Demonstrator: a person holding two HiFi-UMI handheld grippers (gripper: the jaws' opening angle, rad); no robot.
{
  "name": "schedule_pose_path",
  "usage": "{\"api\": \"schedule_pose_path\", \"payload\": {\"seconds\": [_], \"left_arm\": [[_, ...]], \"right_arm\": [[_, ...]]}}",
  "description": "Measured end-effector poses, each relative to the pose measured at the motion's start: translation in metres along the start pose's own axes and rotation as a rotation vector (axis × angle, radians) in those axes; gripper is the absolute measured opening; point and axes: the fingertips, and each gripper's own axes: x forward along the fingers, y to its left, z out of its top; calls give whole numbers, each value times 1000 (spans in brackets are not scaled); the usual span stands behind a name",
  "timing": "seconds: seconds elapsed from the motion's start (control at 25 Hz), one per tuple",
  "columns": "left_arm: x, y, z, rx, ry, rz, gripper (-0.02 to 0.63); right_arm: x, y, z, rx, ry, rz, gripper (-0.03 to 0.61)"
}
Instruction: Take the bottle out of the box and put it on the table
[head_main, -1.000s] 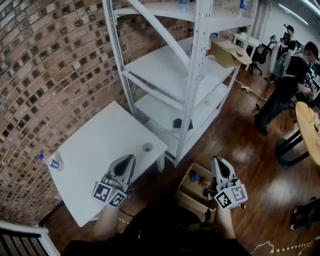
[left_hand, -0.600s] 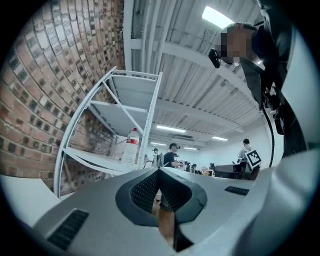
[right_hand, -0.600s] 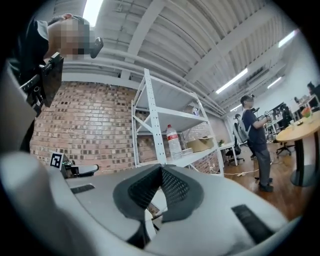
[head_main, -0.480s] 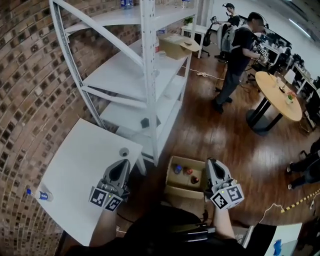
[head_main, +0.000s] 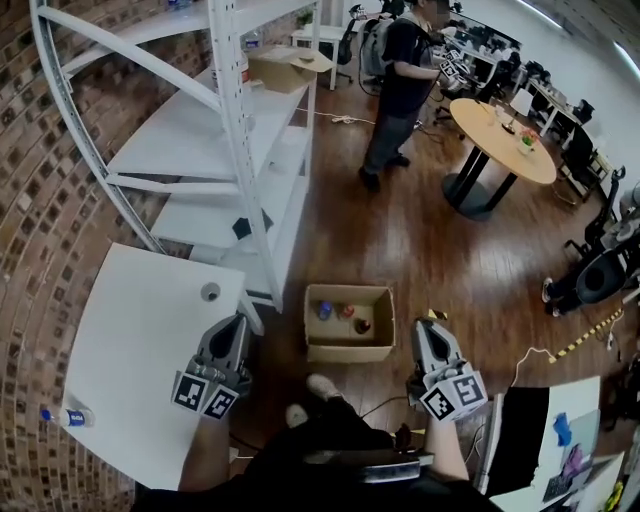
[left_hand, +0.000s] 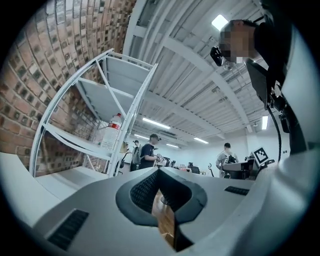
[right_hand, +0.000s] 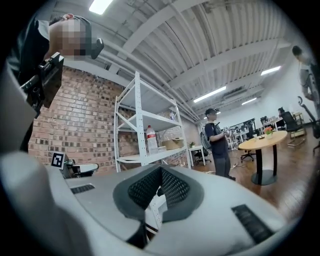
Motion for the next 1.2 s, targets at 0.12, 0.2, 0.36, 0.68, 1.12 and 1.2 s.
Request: {"api": "schedule_pose_path", "payload": {"seconds": [0.12,0.2,0.36,0.68,1.12,1.2], "left_arm": [[0,-10,-5,2,19,-26,-3],[1,-15,-6,12,29,-42,-3],[2,-18,-2,38,40,-56,-3],[32,-17,-4,54,39,-49,-3],[110,-8,-34,38,87,-51,-3],[122,-4,-44,36,105,-59,-3]], "right_arm": [[-15,-5,-11,15,4,-35,3],[-18,-5,-14,24,-3,-46,3],[-11,0,-14,19,-8,-28,3],[17,-10,-7,-68,20,11,3],[84,-79,-15,-111,117,35,3],[98,-85,-23,-115,136,45,3]]}}
